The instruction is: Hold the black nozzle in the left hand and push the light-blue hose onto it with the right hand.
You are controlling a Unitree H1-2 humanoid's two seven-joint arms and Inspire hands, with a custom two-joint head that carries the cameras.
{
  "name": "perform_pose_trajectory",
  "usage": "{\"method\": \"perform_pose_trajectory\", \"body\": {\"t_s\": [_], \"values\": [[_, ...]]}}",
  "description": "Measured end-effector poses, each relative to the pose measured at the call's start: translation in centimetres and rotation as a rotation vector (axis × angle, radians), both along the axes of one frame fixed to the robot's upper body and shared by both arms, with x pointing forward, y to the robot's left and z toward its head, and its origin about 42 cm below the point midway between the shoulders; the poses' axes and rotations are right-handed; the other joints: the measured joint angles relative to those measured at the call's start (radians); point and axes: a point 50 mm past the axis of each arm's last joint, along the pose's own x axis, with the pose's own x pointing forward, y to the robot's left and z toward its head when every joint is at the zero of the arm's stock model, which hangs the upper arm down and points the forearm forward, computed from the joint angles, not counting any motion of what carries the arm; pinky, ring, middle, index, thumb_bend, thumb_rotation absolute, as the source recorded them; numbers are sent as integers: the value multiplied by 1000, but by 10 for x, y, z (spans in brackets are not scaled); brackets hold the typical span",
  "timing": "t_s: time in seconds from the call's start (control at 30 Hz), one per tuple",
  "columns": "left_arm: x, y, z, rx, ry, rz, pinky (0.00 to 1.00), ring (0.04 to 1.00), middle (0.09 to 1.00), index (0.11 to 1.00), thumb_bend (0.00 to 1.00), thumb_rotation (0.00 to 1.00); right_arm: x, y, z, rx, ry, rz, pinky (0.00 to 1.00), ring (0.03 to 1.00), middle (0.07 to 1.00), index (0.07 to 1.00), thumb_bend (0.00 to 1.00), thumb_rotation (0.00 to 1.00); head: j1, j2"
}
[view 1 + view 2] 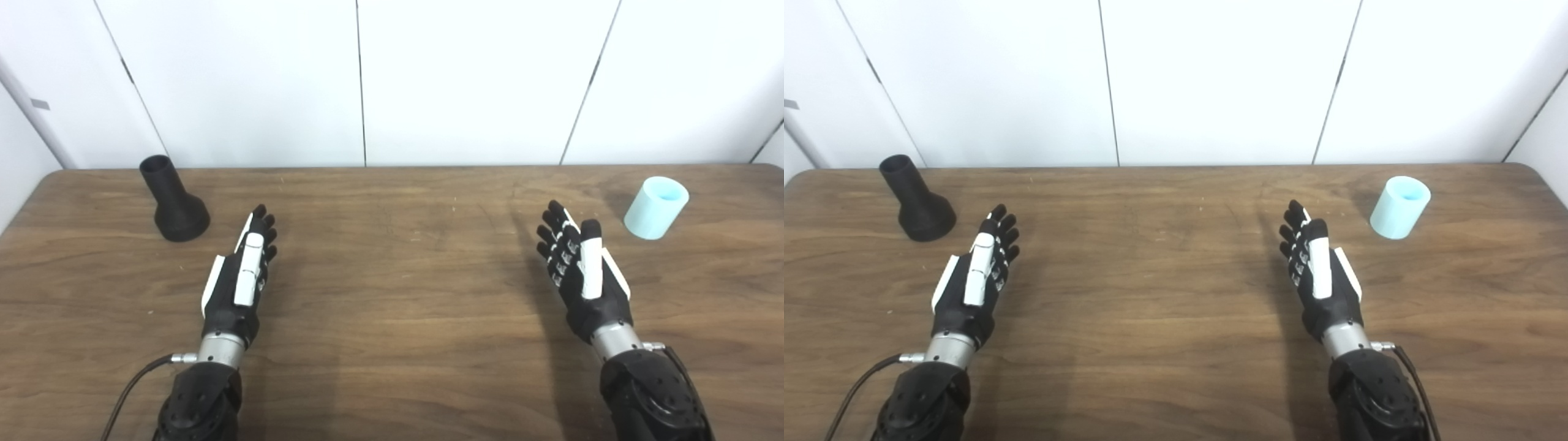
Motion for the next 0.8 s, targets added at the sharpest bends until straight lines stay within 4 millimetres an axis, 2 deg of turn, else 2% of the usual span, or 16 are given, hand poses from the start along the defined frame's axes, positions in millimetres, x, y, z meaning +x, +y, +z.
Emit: {"method": "perform_pose_trajectory", "body": {"t_s": [0.53,0.67,0.7,0.73,0.77,0.8], "values": [[0,0,0,0,0,-1,1000,997,984,985,447,1000,0,0,0,-1,0,1,1000,1000,1000,1000,697,1000,3,-3],[0,-2,0,2,1,-5,1000,996,983,985,442,1000,0,-1,0,-3,0,1,1000,1000,1000,1000,697,1000,60,-20],[0,-3,0,4,1,-7,1000,996,983,986,440,1000,0,-2,0,-5,0,2,1000,1000,1000,1000,697,1000,96,-29],[0,-4,0,4,1,-9,1000,996,983,987,439,1000,0,-3,0,-6,1,3,1000,1000,1000,1000,697,1000,97,-29],[0,-6,-1,3,1,-12,1000,996,984,991,436,1000,0,-4,-1,-7,3,3,1000,1000,1000,1000,699,1000,139,-43],[0,-8,-1,2,1,-13,1000,996,984,992,435,1000,0,-5,-1,-7,5,4,1000,1000,1000,1000,699,1000,140,-43]]}}
